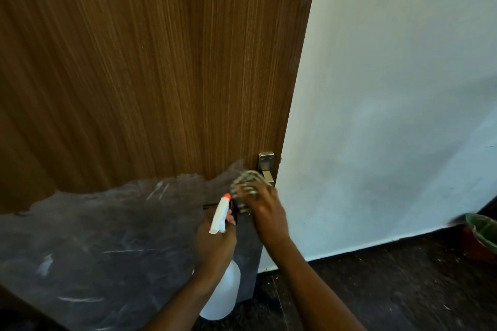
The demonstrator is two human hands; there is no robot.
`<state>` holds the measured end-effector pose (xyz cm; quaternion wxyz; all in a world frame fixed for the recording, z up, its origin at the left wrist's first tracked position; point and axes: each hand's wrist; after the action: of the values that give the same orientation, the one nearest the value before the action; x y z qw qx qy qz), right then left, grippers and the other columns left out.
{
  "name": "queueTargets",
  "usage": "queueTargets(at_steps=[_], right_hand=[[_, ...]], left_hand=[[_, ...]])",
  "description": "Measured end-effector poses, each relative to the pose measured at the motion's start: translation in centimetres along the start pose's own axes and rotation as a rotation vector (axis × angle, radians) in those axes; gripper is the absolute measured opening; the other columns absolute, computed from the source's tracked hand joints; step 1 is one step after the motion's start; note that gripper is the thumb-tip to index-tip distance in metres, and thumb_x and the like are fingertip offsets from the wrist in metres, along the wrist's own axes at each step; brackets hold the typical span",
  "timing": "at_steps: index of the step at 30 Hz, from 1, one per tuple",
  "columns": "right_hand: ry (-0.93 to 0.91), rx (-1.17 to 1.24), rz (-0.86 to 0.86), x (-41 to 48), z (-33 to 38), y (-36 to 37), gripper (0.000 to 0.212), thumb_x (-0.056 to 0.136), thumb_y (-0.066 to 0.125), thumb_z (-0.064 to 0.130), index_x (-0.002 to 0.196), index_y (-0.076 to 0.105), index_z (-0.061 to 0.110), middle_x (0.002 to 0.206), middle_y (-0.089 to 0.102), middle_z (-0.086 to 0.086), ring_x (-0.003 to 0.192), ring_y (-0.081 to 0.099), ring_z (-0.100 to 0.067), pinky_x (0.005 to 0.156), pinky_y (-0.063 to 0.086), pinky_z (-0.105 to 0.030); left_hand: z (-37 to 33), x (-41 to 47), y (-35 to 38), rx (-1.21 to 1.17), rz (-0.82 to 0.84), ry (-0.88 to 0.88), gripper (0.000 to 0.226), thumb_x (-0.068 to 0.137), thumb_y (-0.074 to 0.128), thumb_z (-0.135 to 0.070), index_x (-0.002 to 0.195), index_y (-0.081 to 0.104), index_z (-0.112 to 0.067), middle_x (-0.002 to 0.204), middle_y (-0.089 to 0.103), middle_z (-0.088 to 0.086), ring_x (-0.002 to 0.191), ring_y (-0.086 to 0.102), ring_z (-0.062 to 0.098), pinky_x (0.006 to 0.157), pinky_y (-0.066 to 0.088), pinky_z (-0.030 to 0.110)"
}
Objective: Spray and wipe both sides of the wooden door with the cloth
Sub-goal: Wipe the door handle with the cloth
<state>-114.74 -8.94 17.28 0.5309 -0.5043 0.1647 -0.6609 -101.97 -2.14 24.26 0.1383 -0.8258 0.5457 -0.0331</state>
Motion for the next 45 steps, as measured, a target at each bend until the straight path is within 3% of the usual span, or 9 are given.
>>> queueTargets(at_steps=[3, 7, 10, 17, 22, 27, 33, 37, 45], right_hand=[[0.049, -0.072, -0.118, -0.9, -2.8, -1.5, 0.058, 0.086, 0.021, 0.053, 0.133, 0.051, 0.038, 0.131, 0.045, 0.000, 0.117, 0.045, -0.017, 0.095, 0.041, -0.027], [0.539, 0.146, -0.278, -0.4, -3.4, -1.5, 0.021, 0.099, 0.054, 0.037, 0.110, 0.059, 0.020, 0.096, 0.058, 0.012, 0.098, 0.065, -0.019, 0.067, 0.046, -0.008], [0.731, 0.416, -0.337, 0.6, -1.0, -1.0, 0.024, 0.097, 0.060, 0.020, 0.119, 0.061, 0.011, 0.100, 0.057, 0.009, 0.093, 0.063, -0.012, 0.069, 0.044, -0.002], [0.632, 0.523, -0.326, 1.8, 7.8, 4.3, 0.048, 0.085, 0.073, 0.010, 0.129, 0.058, 0.004, 0.131, 0.058, -0.013, 0.120, 0.057, -0.025, 0.103, 0.044, -0.030], [0.612, 0.603, -0.253, 1.2, 6.1, 2.2, 0.037, 0.089, 0.067, 0.010, 0.125, 0.059, 0.016, 0.118, 0.059, 0.002, 0.106, 0.057, -0.011, 0.096, 0.048, -0.024], [0.885, 0.587, -0.524, 3.1, 1.6, -0.8, 0.033, 0.091, 0.066, 0.012, 0.123, 0.060, 0.016, 0.114, 0.059, -0.001, 0.105, 0.061, -0.018, 0.092, 0.048, -0.018], [0.684, 0.652, -0.362, 2.6, 8.7, 3.9, 0.040, 0.085, 0.073, 0.010, 0.123, 0.062, 0.003, 0.122, 0.064, -0.010, 0.110, 0.062, -0.020, 0.100, 0.050, -0.031], [0.688, 0.677, -0.347, 2.8, 8.9, 4.6, 0.039, 0.081, 0.076, 0.009, 0.119, 0.066, 0.004, 0.119, 0.064, -0.007, 0.105, 0.062, -0.015, 0.090, 0.046, -0.010], [0.989, 0.826, -0.561, 3.2, 2.9, 0.3, 0.027, 0.090, 0.068, 0.010, 0.111, 0.062, 0.026, 0.100, 0.059, 0.006, 0.097, 0.060, -0.016, 0.089, 0.045, -0.021]], left_hand=[[0.8, -0.6, 0.9, 0.008, 0.209, -0.016, 0.023, 0.081, 0.069, -0.020, 0.101, 0.060, -0.028, 0.088, 0.065, -0.005, 0.075, 0.059, 0.010, 0.067, 0.048, 0.022], [1.9, -1.4, 2.8, 0.135, 0.177, -0.173, 0.036, 0.069, 0.078, -0.040, 0.096, 0.059, -0.025, 0.091, 0.068, 0.003, 0.082, 0.068, 0.024, 0.076, 0.058, 0.043], [2.3, -0.9, 2.6, 0.072, 0.105, -0.166, 0.022, 0.078, 0.072, -0.024, 0.092, 0.056, -0.017, 0.096, 0.066, 0.005, 0.085, 0.063, 0.025, 0.077, 0.052, 0.036], [4.5, 0.7, -1.6, 0.174, -0.137, -0.004, 0.027, 0.085, 0.060, -0.011, 0.111, 0.057, -0.014, 0.074, 0.056, 0.002, 0.068, 0.053, 0.026, 0.065, 0.042, 0.031], [5.4, 1.2, -2.7, 0.195, -0.124, 0.020, 0.034, 0.085, 0.058, -0.009, 0.116, 0.056, -0.023, 0.080, 0.057, -0.001, 0.069, 0.057, 0.024, 0.061, 0.040, 0.027], [4.1, 0.4, -1.4, 0.124, -0.124, -0.020, 0.027, 0.085, 0.063, -0.014, 0.112, 0.058, -0.015, 0.083, 0.058, 0.002, 0.070, 0.053, 0.020, 0.067, 0.045, 0.029], [3.7, 1.4, -1.7, 0.044, -0.030, 0.051, 0.029, 0.087, 0.058, -0.016, 0.115, 0.059, -0.019, 0.096, 0.064, 0.002, 0.089, 0.061, 0.023, 0.075, 0.043, 0.029], [4.1, 2.1, -2.7, 0.084, -0.143, 0.026, 0.027, 0.086, 0.061, -0.015, 0.113, 0.060, -0.013, 0.094, 0.065, 0.007, 0.087, 0.062, 0.029, 0.073, 0.038, 0.027], [3.6, 2.0, -4.2, 0.021, -0.145, 0.006, 0.017, 0.086, 0.062, -0.014, 0.103, 0.063, -0.017, 0.089, 0.065, 0.002, 0.080, 0.061, 0.020, 0.063, 0.040, 0.023]])
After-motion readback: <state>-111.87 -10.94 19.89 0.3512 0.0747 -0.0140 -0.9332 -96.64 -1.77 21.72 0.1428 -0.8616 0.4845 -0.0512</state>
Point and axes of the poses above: each hand's wrist, its own x-axis towards the middle knuckle, its own y-axis out of the palm, z = x × y
